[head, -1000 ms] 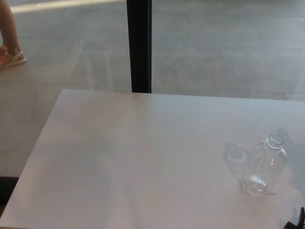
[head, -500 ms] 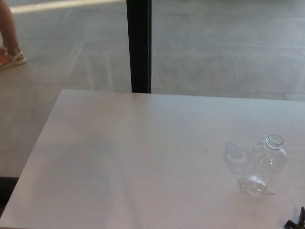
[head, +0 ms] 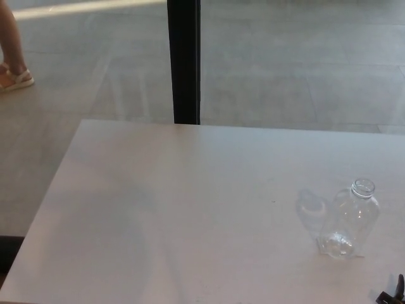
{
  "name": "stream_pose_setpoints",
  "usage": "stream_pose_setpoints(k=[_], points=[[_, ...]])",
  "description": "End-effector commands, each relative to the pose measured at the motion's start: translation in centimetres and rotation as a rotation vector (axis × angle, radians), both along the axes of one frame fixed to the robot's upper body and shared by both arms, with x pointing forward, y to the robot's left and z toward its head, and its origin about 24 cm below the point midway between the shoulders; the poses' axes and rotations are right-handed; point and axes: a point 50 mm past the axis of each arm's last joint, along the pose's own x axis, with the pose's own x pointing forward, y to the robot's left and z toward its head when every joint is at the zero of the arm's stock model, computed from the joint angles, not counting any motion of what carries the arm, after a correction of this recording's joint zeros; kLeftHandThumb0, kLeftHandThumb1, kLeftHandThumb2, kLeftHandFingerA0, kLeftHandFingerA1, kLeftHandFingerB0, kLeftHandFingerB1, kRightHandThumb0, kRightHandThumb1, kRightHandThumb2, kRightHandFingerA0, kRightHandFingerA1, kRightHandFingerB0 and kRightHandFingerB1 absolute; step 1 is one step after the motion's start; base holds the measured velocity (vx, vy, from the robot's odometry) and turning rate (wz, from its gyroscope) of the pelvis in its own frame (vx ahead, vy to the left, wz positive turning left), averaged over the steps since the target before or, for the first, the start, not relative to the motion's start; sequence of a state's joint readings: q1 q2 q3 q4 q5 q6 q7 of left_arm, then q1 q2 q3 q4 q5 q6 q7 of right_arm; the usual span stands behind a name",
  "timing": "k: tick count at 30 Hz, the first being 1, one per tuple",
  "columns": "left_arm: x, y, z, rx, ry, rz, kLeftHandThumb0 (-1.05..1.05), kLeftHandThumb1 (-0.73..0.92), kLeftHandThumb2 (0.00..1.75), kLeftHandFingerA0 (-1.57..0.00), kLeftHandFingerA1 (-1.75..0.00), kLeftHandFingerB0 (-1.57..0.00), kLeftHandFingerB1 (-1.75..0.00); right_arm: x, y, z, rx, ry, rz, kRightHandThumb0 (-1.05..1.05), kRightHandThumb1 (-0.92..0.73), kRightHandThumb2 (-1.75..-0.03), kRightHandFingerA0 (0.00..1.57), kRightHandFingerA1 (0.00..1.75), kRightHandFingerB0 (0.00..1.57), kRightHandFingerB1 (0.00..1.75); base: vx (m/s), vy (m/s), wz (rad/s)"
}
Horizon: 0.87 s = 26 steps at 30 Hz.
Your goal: The robot uses its right hand to grab and lift the lid of the spray bottle kept in the middle of the desk and places the lid on the right side of the bottle
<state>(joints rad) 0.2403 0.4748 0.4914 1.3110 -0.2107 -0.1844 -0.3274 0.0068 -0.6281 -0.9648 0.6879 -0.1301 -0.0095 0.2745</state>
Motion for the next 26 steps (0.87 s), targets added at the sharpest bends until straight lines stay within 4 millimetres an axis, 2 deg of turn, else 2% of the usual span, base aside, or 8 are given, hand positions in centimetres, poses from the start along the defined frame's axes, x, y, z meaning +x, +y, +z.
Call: stream_pose_setpoints(k=[1, 3, 4, 5, 7, 12, 13, 26], points=[[0.1, 1.1, 0.9, 0.032, -0.026, 0.038, -0.76, 0.75, 0.63, -0.61, -0.48, -0.45, -0.39, -6.2, 3.8, -12.2, 0.481, -0.191, -0.48, -0.53, -0.71, -0.61, 0.08, 0.55, 0.11, 0.37, 0.0, 0.0, 0.0], [0.1, 1.2, 1.0, 0.045, -0.005, 0.022, -0.77, 0.75, 0.63, -0.63, -0.46, -0.45, -0.39, -6.4, 4.1, -12.7, 0.484, -0.163, -0.466, -0.34, -0.58, -1.08, 0.03, 0.55, 0.0, 0.51, 0.0, 0.0, 0.0], [0.1, 1.2, 1.0, 0.047, -0.001, 0.018, -0.76, 0.76, 0.63, -0.61, -0.46, -0.43, -0.39, -6.5, 4.3, -12.9, 0.491, -0.164, -0.447, -0.52, -0.73, -0.62, 0.03, 0.45, 0.09, 0.33, 0.0, 0.0, 0.0], [0.1, 1.2, 1.0, 0.046, -0.005, 0.017, -0.76, 0.76, 0.63, -0.62, -0.46, -0.44, -0.39, -6.5, 4.5, -13.1, 0.489, -0.144, -0.43, -0.34, -0.57, -1.08, 0.03, 0.55, 0.0, 0.51, 0.0, 0.0, 0.0], [0.2, 1.2, 1.0, 0.039, -0.023, 0.034, -0.77, 0.75, 0.63, -0.61, -0.46, -0.44, -0.39, -6.6, 4.7, -13.2, 0.483, -0.131, -0.399, -0.53, -0.72, -0.62, 0.02, 0.46, 0.08, 0.34, 0.0, 0.0, 0.0], [0.0, 1.3, 1.1, 0.039, -0.01, 0.022, -0.8, 0.75, 0.63, -0.6, -0.46, -0.42, -0.38, -6.7, 5.0, -13.7, 0.504, -0.088, -0.368, -0.35, -0.56, -1.08, 0.01, 0.54, 0.0, 0.52, 0.0, 0.0, 0.0], [0.0, 1.3, 1.1, 0.036, -0.012, 0.025, -0.79, 0.76, 0.63, -0.59, -0.46, -0.41, -0.38, -6.7, 5.1, -13.8, 0.516, -0.094, -0.362, -0.57, -0.7, -0.62, 0.06, 0.52, 0.09, 0.26, 0.0, 0.0, 0.0], [0.1, 1.3, 1.1, 0.032, -0.042, 0.051, -0.78, 0.75, 0.64, -0.57, -0.46, -0.41, -0.39, -6.6, 5.9, -14.4, 0.566, 0.017, -0.176, -0.38, -0.43, -1.0, 0.03, 0.54, 0.0, 0.5, 0.0, 0.0, 0.0]])
